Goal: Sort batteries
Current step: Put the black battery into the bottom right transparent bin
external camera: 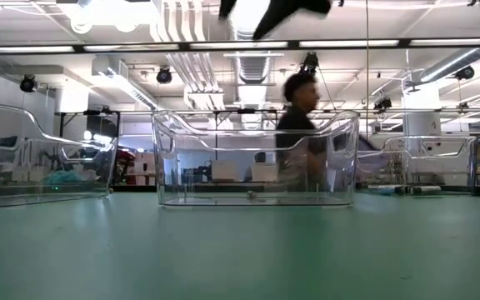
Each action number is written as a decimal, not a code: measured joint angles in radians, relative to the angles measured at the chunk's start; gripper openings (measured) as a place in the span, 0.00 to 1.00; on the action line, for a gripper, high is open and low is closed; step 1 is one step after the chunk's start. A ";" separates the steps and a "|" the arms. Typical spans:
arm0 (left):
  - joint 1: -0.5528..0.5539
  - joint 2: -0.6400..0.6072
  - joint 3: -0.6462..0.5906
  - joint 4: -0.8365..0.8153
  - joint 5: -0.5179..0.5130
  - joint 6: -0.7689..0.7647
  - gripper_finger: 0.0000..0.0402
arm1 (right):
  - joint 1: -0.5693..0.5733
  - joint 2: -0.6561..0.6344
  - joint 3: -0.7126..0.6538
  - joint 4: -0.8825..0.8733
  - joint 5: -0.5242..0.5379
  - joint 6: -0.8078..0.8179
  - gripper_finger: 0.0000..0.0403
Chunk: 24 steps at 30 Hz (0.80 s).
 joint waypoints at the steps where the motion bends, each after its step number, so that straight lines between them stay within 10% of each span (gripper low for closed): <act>1: 0.000 -0.001 -0.032 0.006 0.049 -0.030 0.73 | 0.042 -0.017 -0.001 -0.002 0.055 0.012 0.63; 8: 0.032 -0.017 -0.262 0.091 0.201 -0.031 0.73 | 0.241 -0.058 -0.004 -0.005 0.314 0.100 0.62; 24: 0.075 0.013 -0.407 0.098 0.263 0.375 0.65 | 0.271 -0.022 -0.009 -0.015 0.309 0.151 0.60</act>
